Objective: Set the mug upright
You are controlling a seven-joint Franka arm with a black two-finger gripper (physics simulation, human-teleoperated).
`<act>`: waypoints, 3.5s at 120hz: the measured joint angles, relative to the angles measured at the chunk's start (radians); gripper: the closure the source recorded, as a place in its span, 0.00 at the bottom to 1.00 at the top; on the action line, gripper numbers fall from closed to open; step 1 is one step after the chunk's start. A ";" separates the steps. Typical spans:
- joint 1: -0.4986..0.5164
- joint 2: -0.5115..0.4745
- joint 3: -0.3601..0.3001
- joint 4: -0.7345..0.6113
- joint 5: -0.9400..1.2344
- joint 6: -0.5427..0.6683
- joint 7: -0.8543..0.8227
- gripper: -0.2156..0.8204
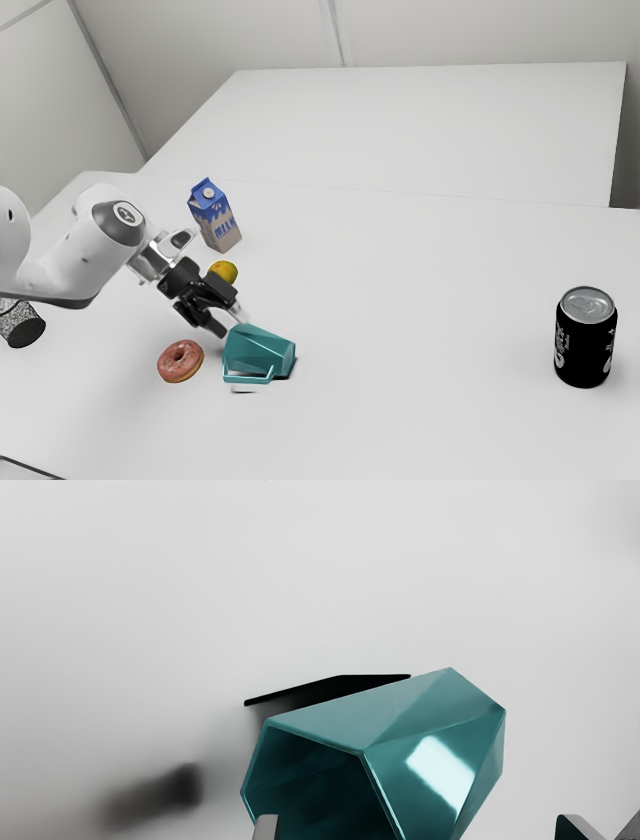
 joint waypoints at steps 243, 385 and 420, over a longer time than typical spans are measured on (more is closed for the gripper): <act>-0.046 0.065 -0.050 0.253 -0.053 -0.042 0.258 0.95; -0.152 0.142 -0.139 0.228 0.642 0.498 0.043 0.96; -0.154 0.150 -0.140 0.222 0.636 0.523 0.025 0.79</act>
